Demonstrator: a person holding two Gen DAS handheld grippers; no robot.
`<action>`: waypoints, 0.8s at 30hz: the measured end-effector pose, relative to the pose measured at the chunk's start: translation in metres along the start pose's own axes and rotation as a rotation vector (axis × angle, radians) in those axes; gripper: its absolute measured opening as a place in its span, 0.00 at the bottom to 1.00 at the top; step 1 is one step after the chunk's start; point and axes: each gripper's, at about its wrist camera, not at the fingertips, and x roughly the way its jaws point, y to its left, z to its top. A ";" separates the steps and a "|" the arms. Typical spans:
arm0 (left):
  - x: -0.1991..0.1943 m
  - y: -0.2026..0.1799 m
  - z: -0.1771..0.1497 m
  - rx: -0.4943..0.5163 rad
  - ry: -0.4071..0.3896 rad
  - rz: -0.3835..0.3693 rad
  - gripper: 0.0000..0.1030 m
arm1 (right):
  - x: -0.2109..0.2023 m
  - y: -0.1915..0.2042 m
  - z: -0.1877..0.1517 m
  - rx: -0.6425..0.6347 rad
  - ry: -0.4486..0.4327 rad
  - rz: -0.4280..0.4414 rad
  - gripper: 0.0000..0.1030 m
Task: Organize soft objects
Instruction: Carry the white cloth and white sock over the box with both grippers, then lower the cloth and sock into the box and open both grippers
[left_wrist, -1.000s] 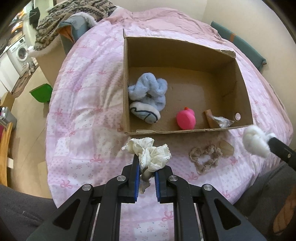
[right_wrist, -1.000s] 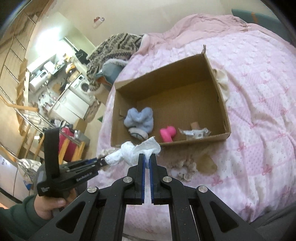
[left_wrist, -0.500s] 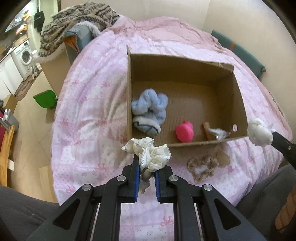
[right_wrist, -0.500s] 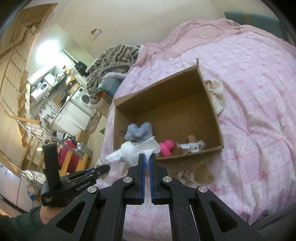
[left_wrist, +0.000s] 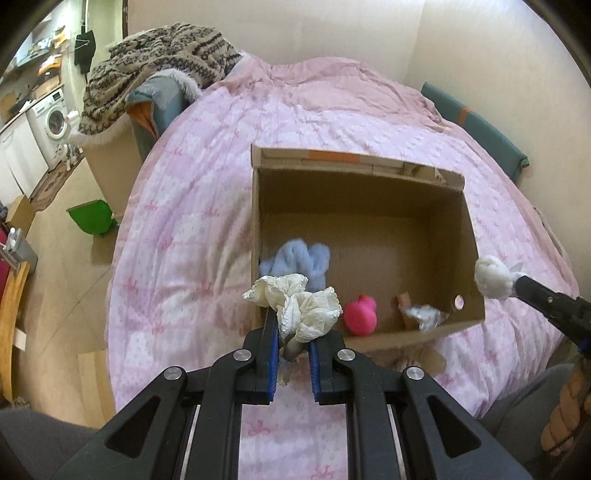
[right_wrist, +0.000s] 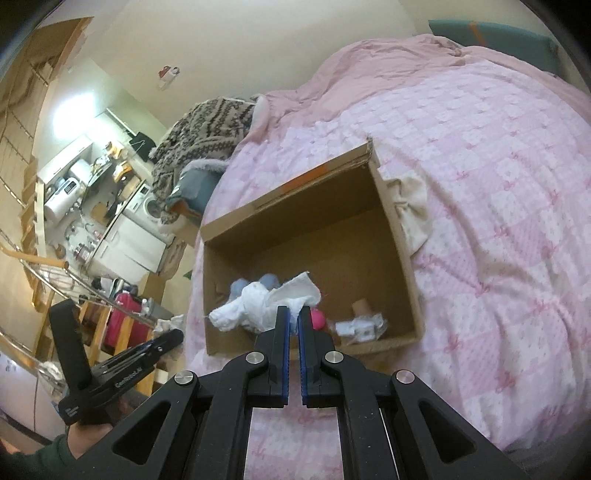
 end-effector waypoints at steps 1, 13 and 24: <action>0.000 -0.001 0.004 0.003 -0.006 0.000 0.12 | 0.001 -0.001 0.003 0.001 0.000 -0.001 0.06; 0.028 -0.009 0.033 0.007 0.000 0.016 0.12 | 0.028 -0.009 0.026 -0.011 0.009 -0.034 0.06; 0.067 -0.016 0.029 0.016 0.019 -0.001 0.12 | 0.060 -0.021 0.013 0.002 0.084 -0.082 0.06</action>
